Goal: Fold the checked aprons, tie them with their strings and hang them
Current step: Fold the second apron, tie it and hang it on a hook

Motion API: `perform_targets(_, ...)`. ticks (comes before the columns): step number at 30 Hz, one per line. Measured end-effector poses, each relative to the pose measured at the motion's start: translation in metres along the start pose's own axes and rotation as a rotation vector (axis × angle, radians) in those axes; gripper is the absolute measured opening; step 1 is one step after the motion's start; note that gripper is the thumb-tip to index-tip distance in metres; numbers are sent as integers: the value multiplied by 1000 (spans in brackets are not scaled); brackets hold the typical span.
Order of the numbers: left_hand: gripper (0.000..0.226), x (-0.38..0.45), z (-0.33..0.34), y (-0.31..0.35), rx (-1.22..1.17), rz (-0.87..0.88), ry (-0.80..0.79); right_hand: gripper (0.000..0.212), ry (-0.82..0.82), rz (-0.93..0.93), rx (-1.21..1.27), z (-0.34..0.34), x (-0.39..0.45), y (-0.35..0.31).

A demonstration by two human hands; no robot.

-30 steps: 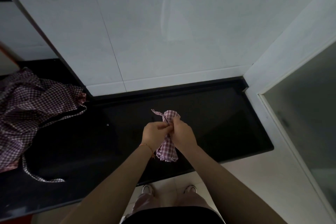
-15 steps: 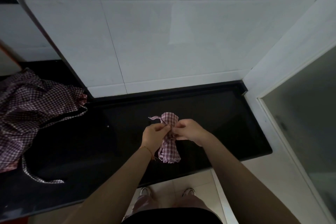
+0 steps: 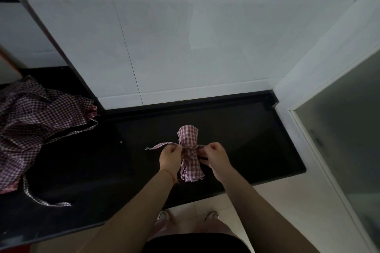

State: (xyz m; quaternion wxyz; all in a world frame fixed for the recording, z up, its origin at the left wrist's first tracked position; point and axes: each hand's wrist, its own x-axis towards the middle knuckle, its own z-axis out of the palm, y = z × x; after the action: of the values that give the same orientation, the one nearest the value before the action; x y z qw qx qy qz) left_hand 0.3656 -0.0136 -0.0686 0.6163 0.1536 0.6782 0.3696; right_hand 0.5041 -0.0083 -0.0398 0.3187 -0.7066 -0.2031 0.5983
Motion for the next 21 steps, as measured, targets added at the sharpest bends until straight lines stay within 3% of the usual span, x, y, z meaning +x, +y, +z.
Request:
perform_targets(3,13,-3,0,5,79,35,-53,24,-34,-173,-315,-1,-1,-2)
perform_targets(7,6,-5,0,6,150,79,-53,11,-16,-333,-629,3,-3,-3)
perform_targets(10,3,-7,-2,8,237,100,-73,1,22,-359,-643,3,-4,-3)
perform_targets(16,2,-3,-4,6,393,164,-67,10,53,-436,-705,8,-6,0)
perform_targets(18,4,-2,-4,3,334,102,-22,13,120,-455,-649,13,-7,9)
perform_targets(21,6,1,-6,-5,-6,-115,38,17,247,-307,-383,18,-9,22)
